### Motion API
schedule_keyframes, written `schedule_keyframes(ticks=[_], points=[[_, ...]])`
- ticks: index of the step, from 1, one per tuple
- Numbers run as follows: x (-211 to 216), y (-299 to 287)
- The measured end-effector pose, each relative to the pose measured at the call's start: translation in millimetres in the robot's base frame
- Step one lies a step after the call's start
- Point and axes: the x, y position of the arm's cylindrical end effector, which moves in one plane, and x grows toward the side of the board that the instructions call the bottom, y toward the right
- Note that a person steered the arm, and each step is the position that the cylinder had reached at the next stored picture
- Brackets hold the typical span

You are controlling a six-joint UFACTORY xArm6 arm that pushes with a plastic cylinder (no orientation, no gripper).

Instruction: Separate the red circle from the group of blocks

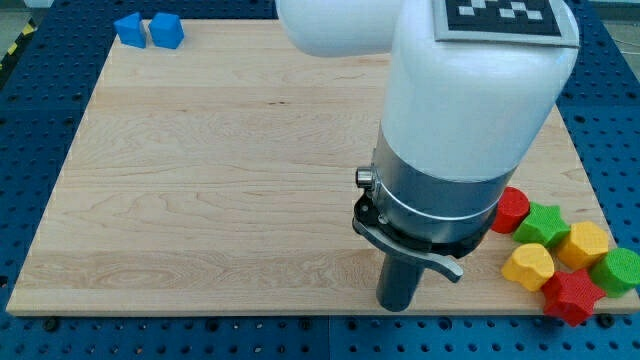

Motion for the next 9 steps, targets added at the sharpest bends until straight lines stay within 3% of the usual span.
schedule_keyframes(ticks=[4,7,9], points=[[-1,59],[0,59],[-1,92]])
